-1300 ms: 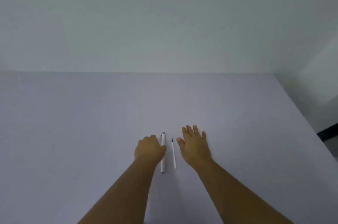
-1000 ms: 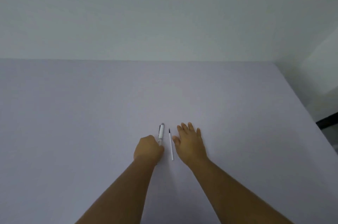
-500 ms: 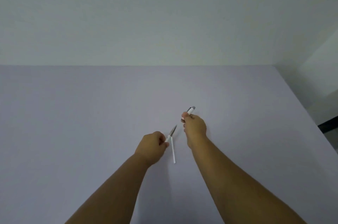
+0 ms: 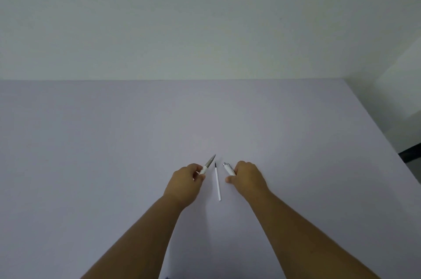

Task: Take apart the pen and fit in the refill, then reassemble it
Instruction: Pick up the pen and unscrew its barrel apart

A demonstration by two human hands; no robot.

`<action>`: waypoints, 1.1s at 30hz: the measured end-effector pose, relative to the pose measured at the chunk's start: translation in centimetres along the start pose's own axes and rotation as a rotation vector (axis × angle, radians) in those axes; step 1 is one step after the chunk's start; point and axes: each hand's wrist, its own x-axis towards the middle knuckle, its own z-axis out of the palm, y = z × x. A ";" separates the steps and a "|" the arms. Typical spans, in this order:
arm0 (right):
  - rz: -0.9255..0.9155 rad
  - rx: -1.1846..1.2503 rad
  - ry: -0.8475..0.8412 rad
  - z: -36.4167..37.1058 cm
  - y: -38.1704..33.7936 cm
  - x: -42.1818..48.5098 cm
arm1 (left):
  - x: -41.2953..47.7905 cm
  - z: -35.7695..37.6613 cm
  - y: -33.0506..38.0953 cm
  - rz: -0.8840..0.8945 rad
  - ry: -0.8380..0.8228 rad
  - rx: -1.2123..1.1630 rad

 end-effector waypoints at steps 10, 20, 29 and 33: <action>-0.016 0.036 -0.010 0.3 0.4 -0.5 | -0.2 0.1 0.0 0.070 0.012 0.068; -0.108 0.444 -0.332 -5.2 -3.6 -1.8 | -0.7 -1.8 1.5 0.284 -0.001 0.233; -0.319 0.508 -0.177 -5.9 -3.8 -2.8 | -1.1 -4.9 3.3 0.124 -0.235 -0.012; -0.377 0.530 -0.155 -6.1 -3.8 -3.4 | -1.3 -5.7 3.9 0.104 -0.273 -0.039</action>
